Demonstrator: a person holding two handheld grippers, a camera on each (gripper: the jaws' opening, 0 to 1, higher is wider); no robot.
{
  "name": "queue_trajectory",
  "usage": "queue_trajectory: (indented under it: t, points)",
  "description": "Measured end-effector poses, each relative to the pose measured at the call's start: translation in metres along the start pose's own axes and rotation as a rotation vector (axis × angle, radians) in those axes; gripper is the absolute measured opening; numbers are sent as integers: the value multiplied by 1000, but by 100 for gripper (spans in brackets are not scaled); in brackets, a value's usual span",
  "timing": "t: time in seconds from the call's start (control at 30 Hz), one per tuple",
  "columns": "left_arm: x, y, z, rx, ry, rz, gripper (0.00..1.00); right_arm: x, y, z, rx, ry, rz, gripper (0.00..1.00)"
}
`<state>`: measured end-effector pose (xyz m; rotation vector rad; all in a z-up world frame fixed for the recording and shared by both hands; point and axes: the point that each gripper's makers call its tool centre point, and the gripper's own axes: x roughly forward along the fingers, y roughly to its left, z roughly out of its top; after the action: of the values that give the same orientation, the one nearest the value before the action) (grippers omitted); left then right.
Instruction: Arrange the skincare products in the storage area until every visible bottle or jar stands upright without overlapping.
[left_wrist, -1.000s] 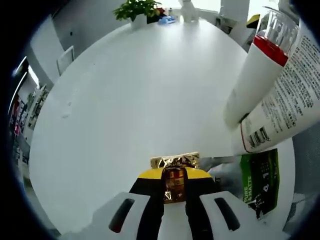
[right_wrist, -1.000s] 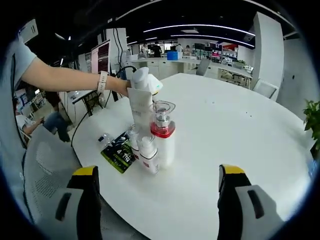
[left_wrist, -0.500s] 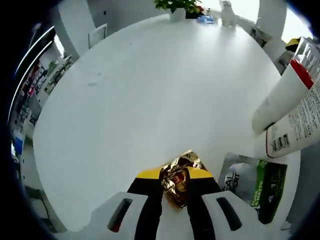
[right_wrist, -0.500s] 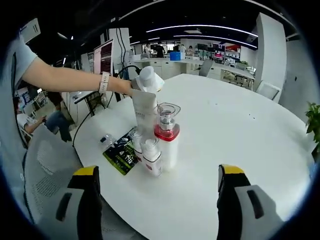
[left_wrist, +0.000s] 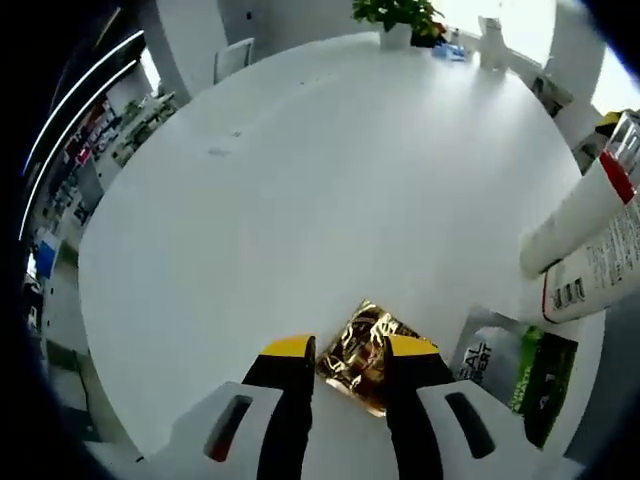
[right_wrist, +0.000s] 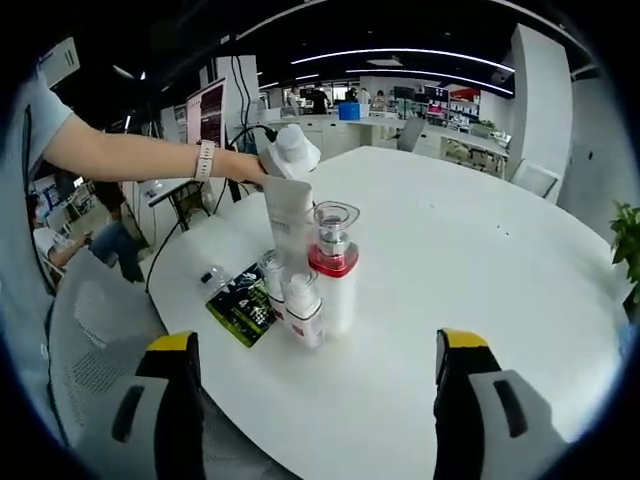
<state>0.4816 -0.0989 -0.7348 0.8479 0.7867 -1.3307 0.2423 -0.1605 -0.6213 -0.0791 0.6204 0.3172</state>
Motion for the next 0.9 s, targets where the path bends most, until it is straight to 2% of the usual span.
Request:
queue_trajectory:
  t: [0.1, 0.23, 0.3, 0.47, 0.6, 0.77, 0.9]
  points:
    - [-2, -6, -9, 88, 49, -28, 27, 0, 2, 1, -1, -4, 3, 98]
    - [-4, -7, -11, 137, 58, -33, 32, -1, 5, 3, -1, -9, 4, 98]
    - [-6, -10, -11, 157, 65, -68, 36, -2, 6, 2, 1, -7, 6, 98]
    - [-8, -19, -12, 281, 93, -133, 42, -2, 9, -2, 3, 4, 7, 98]
    - [-5, -17, -13, 302, 124, -125, 41, -1, 6, -2, 7, 3, 7, 98]
    - [-4, -25, -16, 306, 137, -173, 41, -3, 5, -3, 13, 6, 2, 98]
    - [-2, -26, -18, 331, 153, -170, 41, -2, 3, -6, 19, 13, 1, 98]
